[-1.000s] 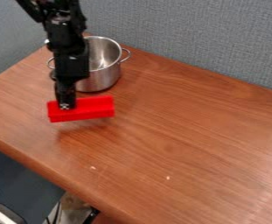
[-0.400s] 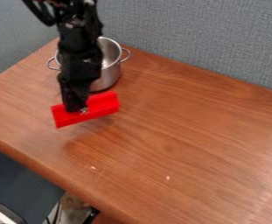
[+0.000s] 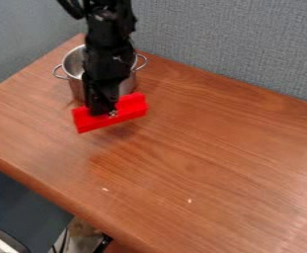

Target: Put the red object in the metal pot

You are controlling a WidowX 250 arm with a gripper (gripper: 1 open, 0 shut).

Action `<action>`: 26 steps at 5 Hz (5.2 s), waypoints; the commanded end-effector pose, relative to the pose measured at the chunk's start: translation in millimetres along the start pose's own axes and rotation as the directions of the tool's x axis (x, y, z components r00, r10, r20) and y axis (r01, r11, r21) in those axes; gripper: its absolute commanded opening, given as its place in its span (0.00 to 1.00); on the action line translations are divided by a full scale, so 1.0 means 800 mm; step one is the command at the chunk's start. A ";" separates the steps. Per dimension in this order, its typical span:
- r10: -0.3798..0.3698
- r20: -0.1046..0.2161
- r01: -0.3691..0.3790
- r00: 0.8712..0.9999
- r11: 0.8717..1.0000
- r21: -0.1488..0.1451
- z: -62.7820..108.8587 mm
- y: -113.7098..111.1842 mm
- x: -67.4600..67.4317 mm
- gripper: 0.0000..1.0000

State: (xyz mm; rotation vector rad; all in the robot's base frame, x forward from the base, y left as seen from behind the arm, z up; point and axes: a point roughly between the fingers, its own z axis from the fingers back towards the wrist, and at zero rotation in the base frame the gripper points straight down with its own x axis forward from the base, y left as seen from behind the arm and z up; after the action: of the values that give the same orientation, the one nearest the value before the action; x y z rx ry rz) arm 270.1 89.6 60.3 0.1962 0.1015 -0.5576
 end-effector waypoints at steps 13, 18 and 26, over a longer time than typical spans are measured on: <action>0.314 0.127 -0.314 0.941 0.949 -0.018 0.050 0.045 -0.054 0.00; 0.346 0.225 -0.351 0.911 0.936 -0.022 0.044 0.167 -0.008 0.00; 0.137 0.203 -0.145 0.969 0.989 0.025 0.022 0.145 0.050 0.00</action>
State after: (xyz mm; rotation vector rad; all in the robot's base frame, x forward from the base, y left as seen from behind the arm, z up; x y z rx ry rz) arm 360.6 153.1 61.8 0.1309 -0.0593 -0.4370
